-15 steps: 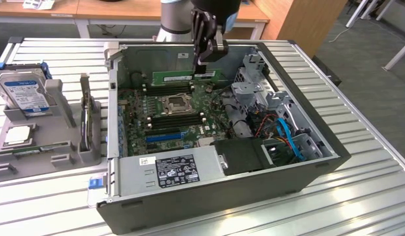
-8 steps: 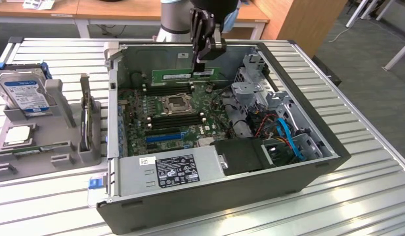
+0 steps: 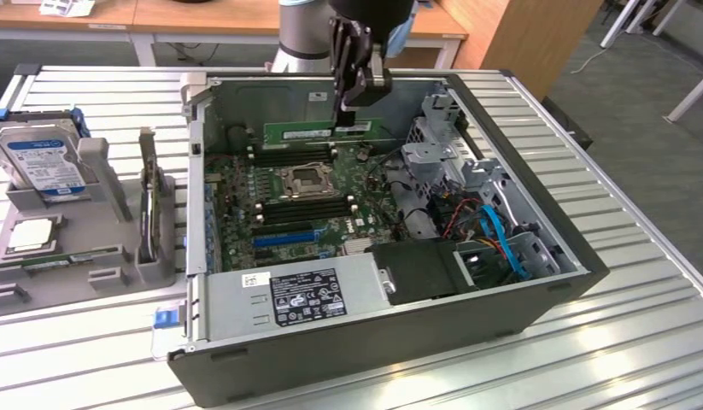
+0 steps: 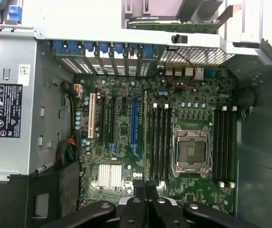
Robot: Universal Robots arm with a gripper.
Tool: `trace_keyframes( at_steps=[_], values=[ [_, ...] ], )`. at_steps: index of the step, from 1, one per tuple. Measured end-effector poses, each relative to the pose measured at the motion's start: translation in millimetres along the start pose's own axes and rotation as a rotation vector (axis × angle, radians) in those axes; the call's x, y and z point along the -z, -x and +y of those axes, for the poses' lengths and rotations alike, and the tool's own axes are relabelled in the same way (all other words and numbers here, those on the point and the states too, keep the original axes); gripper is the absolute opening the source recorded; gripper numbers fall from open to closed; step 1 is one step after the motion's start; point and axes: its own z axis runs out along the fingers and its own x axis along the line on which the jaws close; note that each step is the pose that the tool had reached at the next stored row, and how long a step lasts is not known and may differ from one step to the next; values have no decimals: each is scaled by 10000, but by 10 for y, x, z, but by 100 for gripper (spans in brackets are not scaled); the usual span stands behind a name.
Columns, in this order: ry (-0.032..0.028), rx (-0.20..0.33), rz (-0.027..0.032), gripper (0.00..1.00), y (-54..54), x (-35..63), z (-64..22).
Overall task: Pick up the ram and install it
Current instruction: 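Pick up the ram and move it above insertion slot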
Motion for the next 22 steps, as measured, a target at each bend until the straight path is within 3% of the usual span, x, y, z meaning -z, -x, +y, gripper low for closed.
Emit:
trace_keyframes(
  at_steps=[11,22],
  values=[
    [0,0,0,11,-4,-179,-8],
    [-2,1,-25,11,44,-198,-10]
  ],
)
